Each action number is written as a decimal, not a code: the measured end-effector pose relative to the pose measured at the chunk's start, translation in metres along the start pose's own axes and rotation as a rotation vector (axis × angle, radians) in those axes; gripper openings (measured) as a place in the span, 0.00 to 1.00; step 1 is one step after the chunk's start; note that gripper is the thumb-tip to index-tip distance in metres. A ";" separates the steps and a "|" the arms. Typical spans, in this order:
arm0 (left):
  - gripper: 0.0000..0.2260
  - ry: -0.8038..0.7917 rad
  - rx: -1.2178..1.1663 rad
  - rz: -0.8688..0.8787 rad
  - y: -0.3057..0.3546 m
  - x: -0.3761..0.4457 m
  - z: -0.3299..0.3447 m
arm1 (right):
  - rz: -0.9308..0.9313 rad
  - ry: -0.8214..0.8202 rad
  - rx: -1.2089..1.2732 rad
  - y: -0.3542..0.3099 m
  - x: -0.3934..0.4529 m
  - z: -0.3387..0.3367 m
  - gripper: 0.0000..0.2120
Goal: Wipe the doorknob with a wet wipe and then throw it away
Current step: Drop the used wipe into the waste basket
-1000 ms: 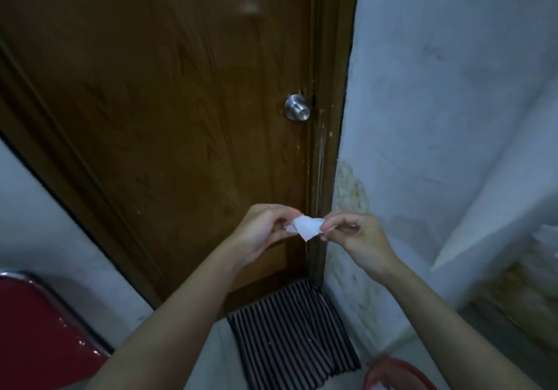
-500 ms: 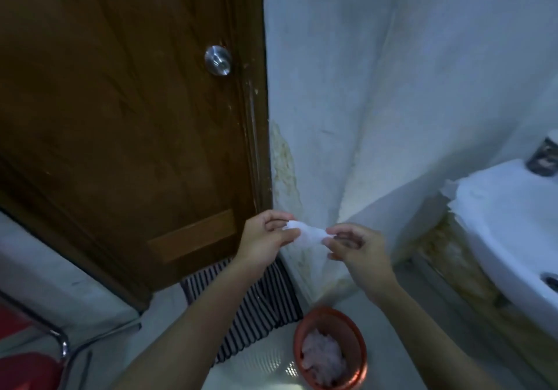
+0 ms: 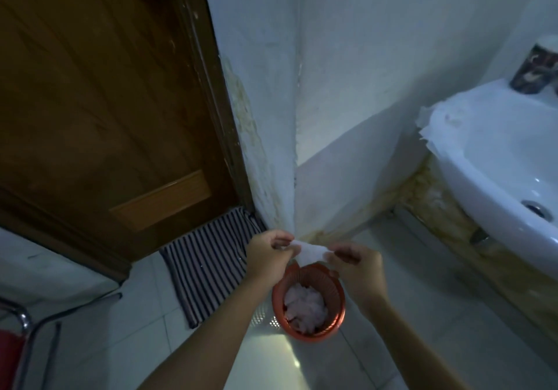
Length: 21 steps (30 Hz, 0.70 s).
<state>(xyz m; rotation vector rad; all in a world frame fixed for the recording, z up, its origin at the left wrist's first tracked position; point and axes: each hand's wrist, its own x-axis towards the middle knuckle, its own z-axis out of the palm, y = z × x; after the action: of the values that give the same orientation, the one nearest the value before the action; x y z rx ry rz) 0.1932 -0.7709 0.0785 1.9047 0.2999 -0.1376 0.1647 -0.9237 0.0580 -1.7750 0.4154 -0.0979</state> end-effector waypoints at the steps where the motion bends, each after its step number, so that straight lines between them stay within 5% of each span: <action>1: 0.08 -0.005 0.031 0.000 -0.008 0.000 0.004 | 0.013 0.004 -0.012 0.008 -0.002 0.001 0.11; 8: 0.12 -0.068 0.061 -0.056 -0.067 0.008 0.034 | 0.048 0.046 -0.144 0.077 0.002 0.011 0.06; 13: 0.20 -0.269 0.205 -0.065 -0.095 0.015 0.037 | 0.168 -0.025 -0.266 0.120 0.010 0.020 0.08; 21: 0.18 -0.439 0.345 0.033 -0.066 0.013 0.002 | 0.069 -0.109 -0.355 0.087 0.020 0.024 0.08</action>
<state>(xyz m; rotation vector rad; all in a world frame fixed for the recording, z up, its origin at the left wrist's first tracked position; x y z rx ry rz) 0.1874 -0.7494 0.0147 2.1528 -0.0588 -0.6086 0.1705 -0.9242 -0.0340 -2.1006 0.4337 0.1285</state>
